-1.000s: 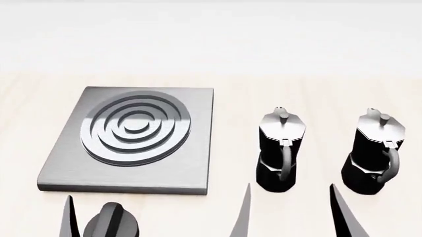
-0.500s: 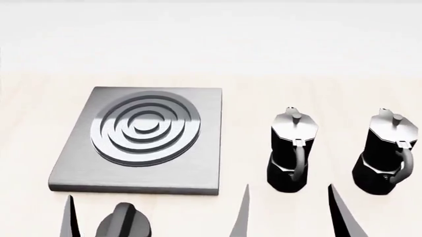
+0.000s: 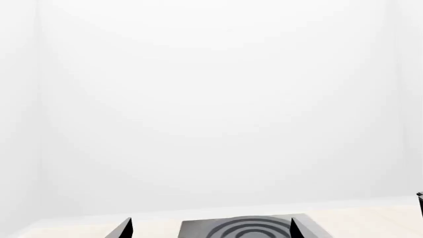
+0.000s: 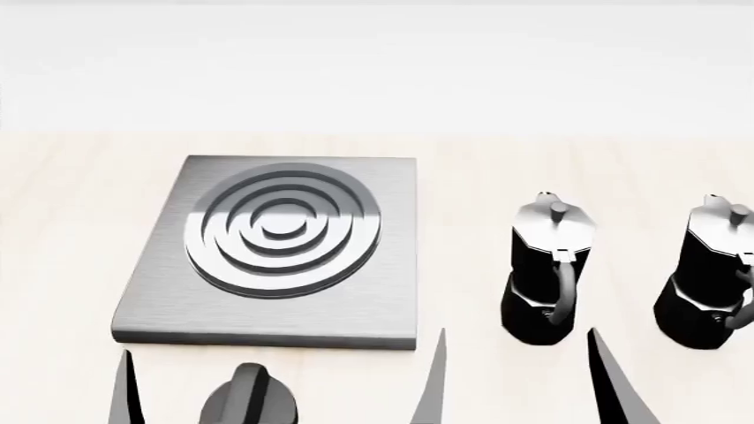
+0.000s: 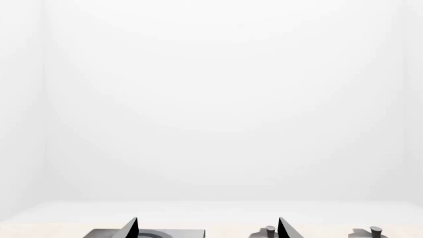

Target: Put both moka pots on the stove.

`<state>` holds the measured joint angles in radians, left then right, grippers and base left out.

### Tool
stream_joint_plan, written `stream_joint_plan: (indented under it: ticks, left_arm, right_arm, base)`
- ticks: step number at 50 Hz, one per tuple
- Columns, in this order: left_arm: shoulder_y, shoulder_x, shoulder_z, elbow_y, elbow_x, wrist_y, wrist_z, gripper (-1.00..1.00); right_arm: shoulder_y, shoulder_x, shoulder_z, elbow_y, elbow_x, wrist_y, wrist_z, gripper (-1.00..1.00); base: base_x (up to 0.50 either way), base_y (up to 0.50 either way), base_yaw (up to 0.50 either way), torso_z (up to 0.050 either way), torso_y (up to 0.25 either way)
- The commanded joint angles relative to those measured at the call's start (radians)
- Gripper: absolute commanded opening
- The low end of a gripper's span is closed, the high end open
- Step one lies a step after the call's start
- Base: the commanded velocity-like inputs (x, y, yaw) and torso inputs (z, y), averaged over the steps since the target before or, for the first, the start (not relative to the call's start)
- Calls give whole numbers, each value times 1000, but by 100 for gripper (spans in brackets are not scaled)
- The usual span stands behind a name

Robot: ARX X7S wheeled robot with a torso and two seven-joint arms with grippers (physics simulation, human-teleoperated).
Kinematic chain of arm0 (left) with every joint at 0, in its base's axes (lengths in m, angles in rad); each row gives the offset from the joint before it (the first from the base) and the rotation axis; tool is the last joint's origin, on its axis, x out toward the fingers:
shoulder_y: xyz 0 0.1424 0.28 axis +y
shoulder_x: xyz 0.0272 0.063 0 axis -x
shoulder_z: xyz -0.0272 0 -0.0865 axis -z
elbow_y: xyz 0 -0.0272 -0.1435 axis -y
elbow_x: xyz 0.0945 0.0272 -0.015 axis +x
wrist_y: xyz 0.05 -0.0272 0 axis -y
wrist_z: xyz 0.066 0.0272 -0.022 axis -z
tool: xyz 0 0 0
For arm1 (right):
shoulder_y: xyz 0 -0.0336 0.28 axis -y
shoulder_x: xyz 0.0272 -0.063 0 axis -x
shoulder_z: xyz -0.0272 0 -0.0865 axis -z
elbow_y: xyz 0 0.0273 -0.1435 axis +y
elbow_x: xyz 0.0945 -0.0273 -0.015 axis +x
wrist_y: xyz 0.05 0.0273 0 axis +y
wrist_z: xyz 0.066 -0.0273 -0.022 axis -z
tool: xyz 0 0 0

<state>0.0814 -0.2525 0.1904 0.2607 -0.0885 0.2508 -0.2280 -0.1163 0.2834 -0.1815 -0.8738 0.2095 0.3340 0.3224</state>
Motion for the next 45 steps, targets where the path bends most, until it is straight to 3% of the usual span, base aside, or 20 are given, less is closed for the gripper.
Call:
stream_joint_plan:
  ticks: [1,45]
  left_arm:
    - [-1,-4,5,-2,-1,2,-5,100]
    - [-6,-18,24,-5,-12,3,-21,100]
  right_arm:
    - [3,8,-2,-2,8,0,11,100]
    - [16,45,-52,26,-11,6,34,100]
  base:
    - [0,82,0,0,0]
    - [0,79,0,0,0]
